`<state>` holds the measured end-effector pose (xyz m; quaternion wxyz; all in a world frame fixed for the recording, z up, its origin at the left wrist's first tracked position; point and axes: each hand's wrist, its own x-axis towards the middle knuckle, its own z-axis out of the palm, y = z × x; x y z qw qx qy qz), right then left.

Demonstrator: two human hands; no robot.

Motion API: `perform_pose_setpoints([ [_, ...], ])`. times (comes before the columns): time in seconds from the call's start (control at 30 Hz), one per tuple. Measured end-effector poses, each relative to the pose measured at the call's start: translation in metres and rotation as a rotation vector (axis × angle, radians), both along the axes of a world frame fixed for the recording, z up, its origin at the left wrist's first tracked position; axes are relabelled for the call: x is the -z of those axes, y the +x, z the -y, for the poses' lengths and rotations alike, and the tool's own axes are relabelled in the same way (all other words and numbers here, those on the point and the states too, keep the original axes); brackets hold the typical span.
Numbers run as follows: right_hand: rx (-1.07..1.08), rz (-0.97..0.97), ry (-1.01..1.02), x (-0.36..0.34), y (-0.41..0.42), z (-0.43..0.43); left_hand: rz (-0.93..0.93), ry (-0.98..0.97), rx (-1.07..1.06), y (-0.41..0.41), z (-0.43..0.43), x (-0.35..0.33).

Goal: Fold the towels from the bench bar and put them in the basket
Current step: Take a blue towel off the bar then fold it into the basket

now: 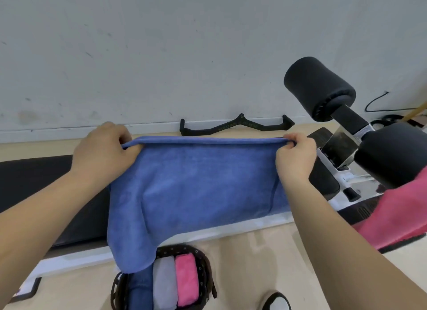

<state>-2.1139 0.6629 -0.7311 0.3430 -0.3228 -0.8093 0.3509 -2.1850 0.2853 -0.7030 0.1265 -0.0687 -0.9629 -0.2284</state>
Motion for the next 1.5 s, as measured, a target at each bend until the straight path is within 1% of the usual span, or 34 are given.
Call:
perform_pose_setpoints([
  [0.03, -0.030, 0.057, 0.025, 0.003, -0.009, 0.003, 0.079, 0.007, 0.045, -0.004, -0.003, 0.002],
  [0.1, -0.098, 0.232, 0.064, 0.018, -0.025, 0.010, 0.291, -0.065, 0.127, -0.008, -0.010, 0.019],
  [0.13, -0.113, 0.315, 0.091, 0.028, -0.030, 0.013, 0.361, -0.096, 0.135, -0.009, -0.012, 0.030],
  [0.2, -0.111, 0.390, 0.149, 0.042, -0.038, 0.013, 0.398, -0.045, 0.085, -0.012, -0.012, 0.045],
  [0.3, -0.097, 0.410, 0.192, 0.048, -0.053, 0.003, 0.438, 0.098, 0.008, -0.021, -0.008, 0.049],
  [0.4, -0.116, 0.413, 0.222, 0.051, -0.063, -0.009, 0.527, 0.265, 0.008, -0.024, -0.007, 0.043],
  [0.47, -0.132, 0.416, 0.241, 0.052, -0.067, -0.015, 0.573, 0.322, 0.010, -0.022, -0.009, 0.039],
  [0.57, -0.154, 0.421, 0.256, 0.050, -0.072, -0.022, 0.712, 0.288, 0.063, -0.015, -0.007, 0.021],
  [0.63, -0.174, 0.396, 0.255, 0.050, -0.071, -0.024, 0.827, 0.177, 0.143, -0.010, 0.001, 0.001],
  [0.67, -0.182, 0.380, 0.254, 0.049, -0.070, -0.023, 0.856, 0.114, 0.176, -0.008, 0.006, -0.009],
  [0.7, -0.185, 0.370, 0.264, 0.047, -0.068, -0.022, 0.856, 0.077, 0.203, -0.006, 0.012, -0.019],
  [0.73, -0.177, 0.372, 0.303, 0.046, -0.067, -0.020, 0.822, 0.081, 0.217, -0.003, 0.018, -0.026],
  [0.77, -0.156, 0.395, 0.375, 0.044, -0.066, -0.018, 0.761, 0.130, 0.219, -0.001, 0.022, -0.030],
  [0.83, -0.113, 0.424, 0.537, 0.037, -0.064, -0.006, 0.580, 0.279, 0.189, 0.004, 0.027, -0.029],
  [0.87, -0.136, 0.393, 0.561, 0.032, -0.063, 0.005, 0.496, 0.333, 0.170, 0.005, 0.026, -0.026],
  [0.9, -0.193, 0.350, 0.536, 0.026, -0.060, 0.021, 0.439, 0.373, 0.153, 0.006, 0.025, -0.021],
  [0.93, -0.276, 0.313, 0.468, 0.020, -0.056, 0.042, 0.414, 0.399, 0.144, 0.006, 0.022, -0.016],
  [0.97, -0.374, 0.309, 0.380, 0.013, -0.050, 0.065, 0.412, 0.409, 0.140, 0.005, 0.019, -0.011],
  [1.03, -0.585, 0.419, 0.236, 0.010, -0.036, 0.111, 0.430, 0.397, 0.137, 0.001, 0.015, -0.002],
  [1.1, -0.710, 0.621, 0.235, 0.016, -0.022, 0.146, 0.477, 0.342, 0.150, -0.002, 0.017, -0.001],
  [1.17, -0.727, 0.793, 0.283, 0.032, -0.012, 0.162, 0.598, 0.208, 0.171, -0.004, 0.027, -0.010],
  [1.2, -0.712, 0.837, 0.317, 0.040, -0.009, 0.165, 0.687, 0.094, 0.184, -0.004, 0.034, -0.017],
  [1.27, -0.682, 0.866, 0.367, 0.048, -0.008, 0.168, 0.863, -0.145, 0.192, -0.004, 0.050, -0.032],
  [1.33, -0.661, 0.881, 0.367, 0.047, -0.013, 0.171, 0.957, -0.276, 0.169, -0.005, 0.063, -0.040],
  [1.4, -0.642, 0.908, 0.356, 0.043, -0.020, 0.170, 0.939, -0.265, 0.117, -0.009, 0.075, -0.041],
  [1.43, -0.634, 0.922, 0.352, 0.041, -0.024, 0.169, 0.893, -0.196, 0.091, -0.013, 0.079, -0.039],
  [1.5, -0.609, 0.928, 0.359, 0.040, -0.030, 0.167, 0.738, 0.055, 0.011, -0.021, 0.083, -0.033],
])
